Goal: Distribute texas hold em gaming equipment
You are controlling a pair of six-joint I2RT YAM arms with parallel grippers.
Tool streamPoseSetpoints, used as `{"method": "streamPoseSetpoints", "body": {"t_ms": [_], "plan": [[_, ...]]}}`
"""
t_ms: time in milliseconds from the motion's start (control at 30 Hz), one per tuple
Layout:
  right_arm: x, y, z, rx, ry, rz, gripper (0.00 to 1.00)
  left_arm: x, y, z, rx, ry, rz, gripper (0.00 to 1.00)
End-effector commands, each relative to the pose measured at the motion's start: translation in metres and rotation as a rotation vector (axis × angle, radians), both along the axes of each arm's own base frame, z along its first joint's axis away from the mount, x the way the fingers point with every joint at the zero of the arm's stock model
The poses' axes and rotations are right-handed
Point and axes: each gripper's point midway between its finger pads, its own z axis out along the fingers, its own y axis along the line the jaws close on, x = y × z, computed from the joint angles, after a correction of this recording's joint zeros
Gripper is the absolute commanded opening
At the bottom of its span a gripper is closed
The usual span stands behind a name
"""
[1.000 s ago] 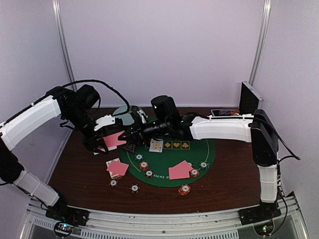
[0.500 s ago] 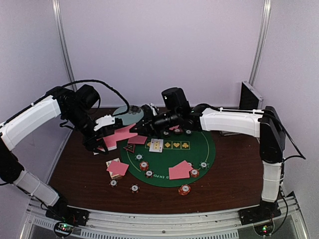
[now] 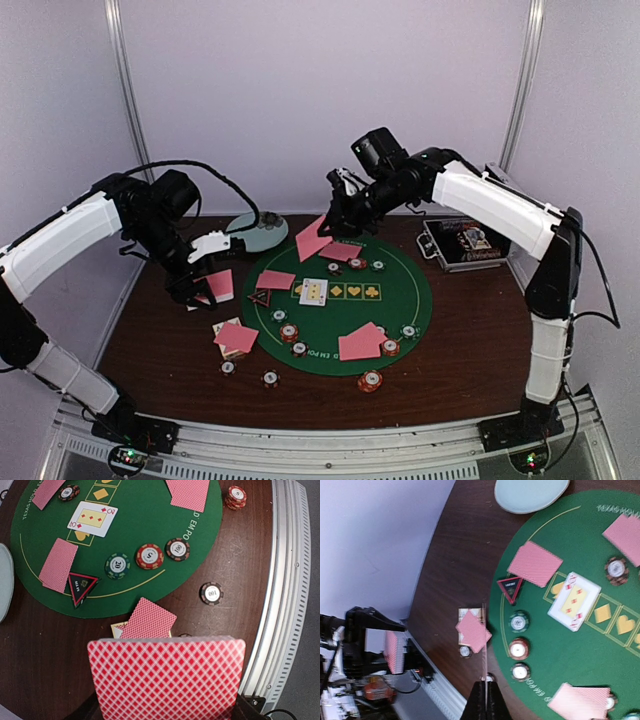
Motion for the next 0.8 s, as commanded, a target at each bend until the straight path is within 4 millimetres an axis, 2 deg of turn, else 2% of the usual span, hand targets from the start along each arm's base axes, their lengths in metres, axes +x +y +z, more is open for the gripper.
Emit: {"method": "streamPoseSetpoints", "body": {"t_ms": [0,133,367,600,767], "plan": [[0.016,-0.065,-0.046,-0.488,-0.205,0.009,0.0,-0.003,0.002,0.007,-0.01,-0.028,-0.015,0.0],[0.037,-0.078,-0.043,-0.697,-0.468,0.029,0.0,-0.003,0.003,0.007,-0.005,-0.029,-0.013,0.0],[0.052,-0.062,-0.042,-0.984,-0.881,0.157,0.0,-0.005,0.005,0.005,0.0,-0.024,-0.009,0.0],[0.055,-0.032,-0.064,-1.066,-1.104,0.335,0.0,-0.008,0.007,0.006,-0.001,-0.031,-0.014,0.0],[0.058,-0.022,-0.094,-1.172,-1.185,0.462,0.0,-0.008,0.007,0.005,0.003,-0.032,-0.013,0.0]]}}
